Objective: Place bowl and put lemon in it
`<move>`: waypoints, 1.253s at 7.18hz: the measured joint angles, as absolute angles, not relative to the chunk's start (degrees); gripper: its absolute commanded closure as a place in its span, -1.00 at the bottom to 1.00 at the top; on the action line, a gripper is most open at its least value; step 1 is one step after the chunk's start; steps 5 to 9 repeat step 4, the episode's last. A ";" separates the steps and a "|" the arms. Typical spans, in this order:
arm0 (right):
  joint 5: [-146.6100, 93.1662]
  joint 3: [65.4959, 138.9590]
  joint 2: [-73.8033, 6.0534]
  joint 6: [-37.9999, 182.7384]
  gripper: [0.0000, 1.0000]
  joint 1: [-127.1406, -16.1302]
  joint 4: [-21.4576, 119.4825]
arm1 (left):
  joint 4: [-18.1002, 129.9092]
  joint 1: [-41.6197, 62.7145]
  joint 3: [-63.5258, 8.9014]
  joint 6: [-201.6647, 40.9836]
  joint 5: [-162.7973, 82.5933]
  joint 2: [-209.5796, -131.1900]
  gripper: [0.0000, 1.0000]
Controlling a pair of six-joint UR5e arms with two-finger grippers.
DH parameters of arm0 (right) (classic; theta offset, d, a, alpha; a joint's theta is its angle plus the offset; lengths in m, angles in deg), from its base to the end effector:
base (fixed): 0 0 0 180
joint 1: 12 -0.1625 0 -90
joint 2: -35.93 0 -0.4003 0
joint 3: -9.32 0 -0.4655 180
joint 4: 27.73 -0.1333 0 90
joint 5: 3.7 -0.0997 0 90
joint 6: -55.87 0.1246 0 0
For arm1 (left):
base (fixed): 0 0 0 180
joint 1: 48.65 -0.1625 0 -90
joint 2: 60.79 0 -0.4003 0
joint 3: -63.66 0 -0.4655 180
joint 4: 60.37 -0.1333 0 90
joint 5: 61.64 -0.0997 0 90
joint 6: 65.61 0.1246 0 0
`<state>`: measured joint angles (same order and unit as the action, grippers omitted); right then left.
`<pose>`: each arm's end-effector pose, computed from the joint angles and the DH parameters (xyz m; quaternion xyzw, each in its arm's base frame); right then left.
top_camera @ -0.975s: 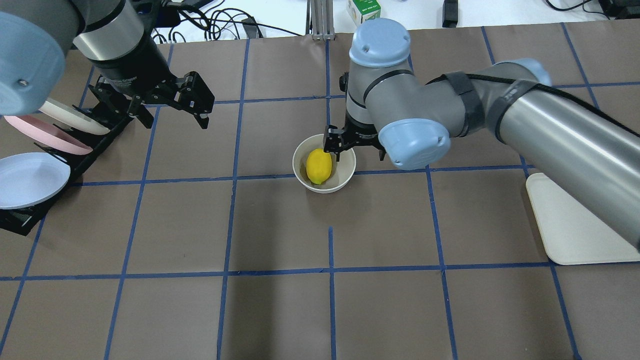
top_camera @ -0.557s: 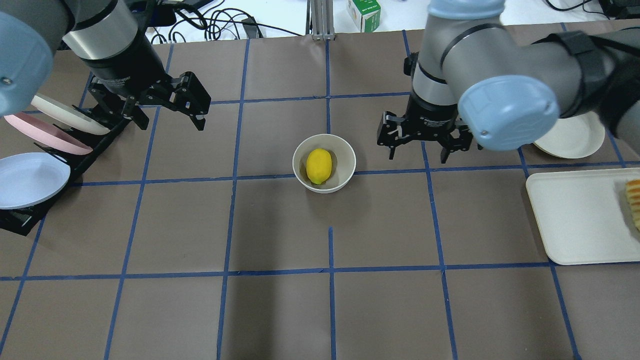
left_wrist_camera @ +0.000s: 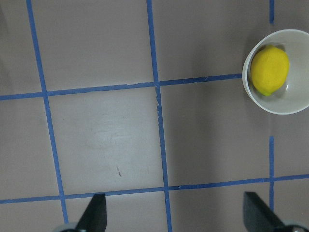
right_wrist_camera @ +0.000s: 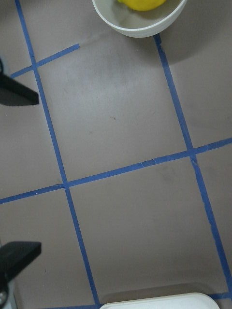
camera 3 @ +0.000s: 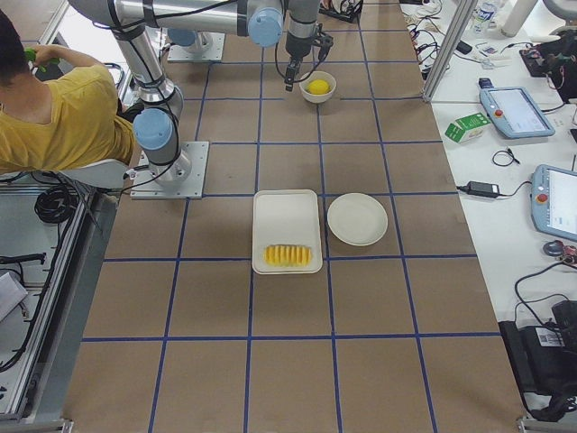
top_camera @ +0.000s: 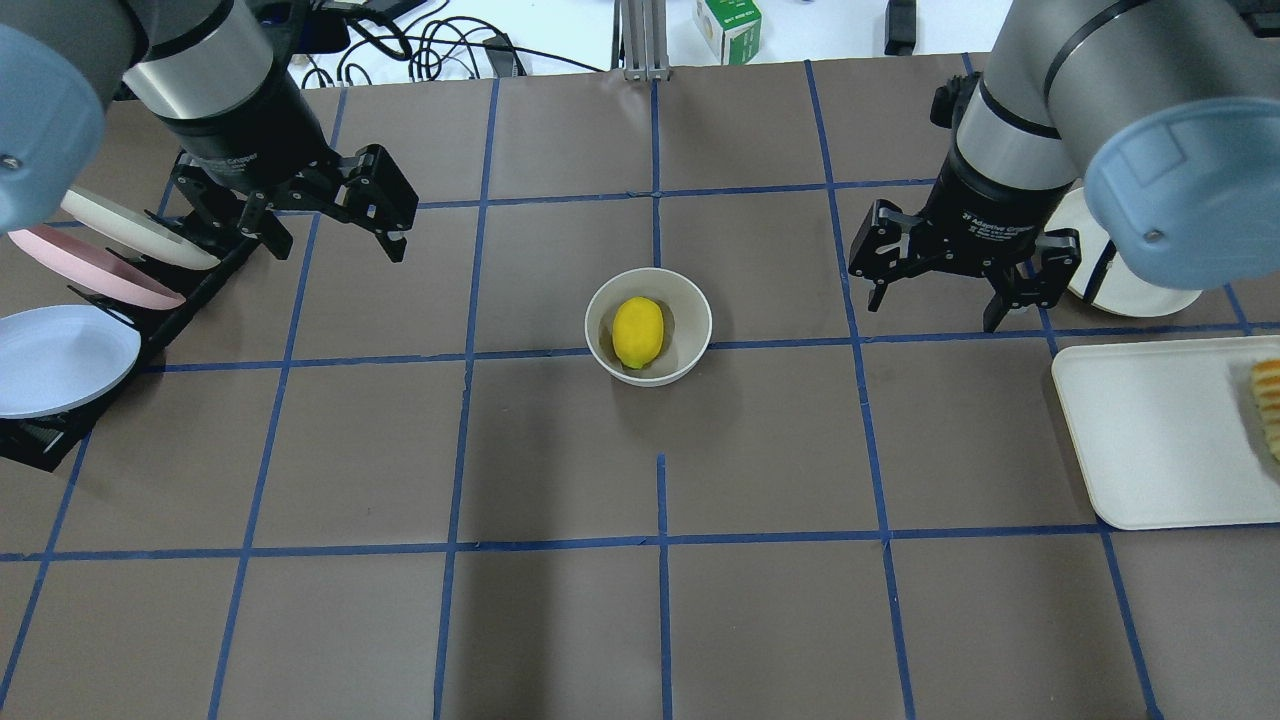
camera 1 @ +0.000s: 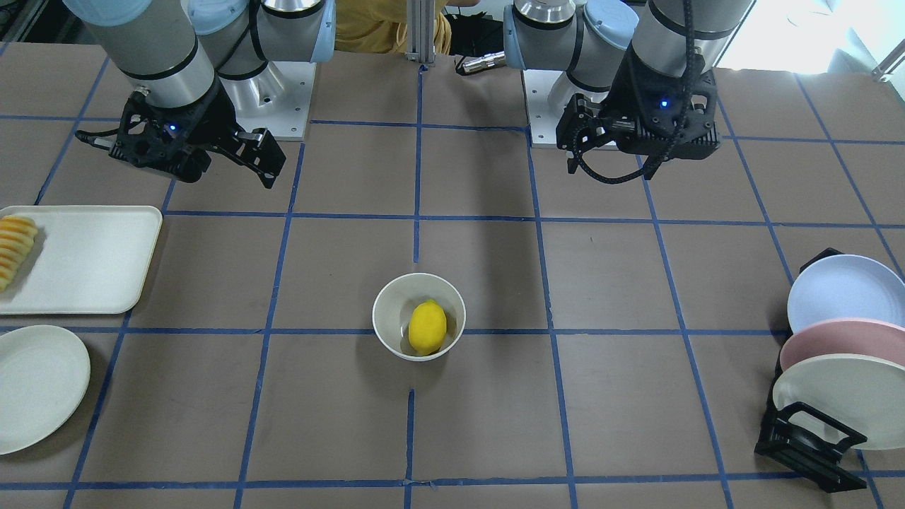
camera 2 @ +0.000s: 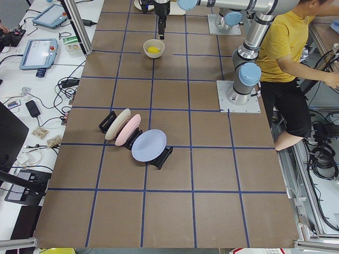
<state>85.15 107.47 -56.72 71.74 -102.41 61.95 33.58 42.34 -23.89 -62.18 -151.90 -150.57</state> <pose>0.1396 -0.5304 0.3837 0.1348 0.9895 0.0517 0.0027 -0.1424 -0.5580 0.4577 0.0386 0.9992 0.0112 0.0020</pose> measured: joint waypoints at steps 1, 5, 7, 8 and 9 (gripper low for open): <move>85.05 107.44 -57.15 71.64 -1.00 -102.35 61.83 | 33.58 42.37 -23.89 -62.20 -151.88 -150.56 -1.00; 85.08 107.52 -57.90 71.58 -1.00 -102.32 61.42 | 33.58 42.43 -23.91 -62.29 -151.74 -150.54 -1.00; 85.08 107.52 -57.90 71.58 -1.00 -102.32 61.42 | 33.58 42.43 -23.91 -62.29 -151.74 -150.54 -1.00; 85.08 107.52 -57.90 71.58 -1.00 -102.32 61.42 | 33.58 42.43 -23.91 -62.29 -151.74 -150.54 -1.00; 85.08 107.52 -57.90 71.58 -1.00 -102.32 61.42 | 33.58 42.43 -23.91 -62.29 -151.74 -150.54 -1.00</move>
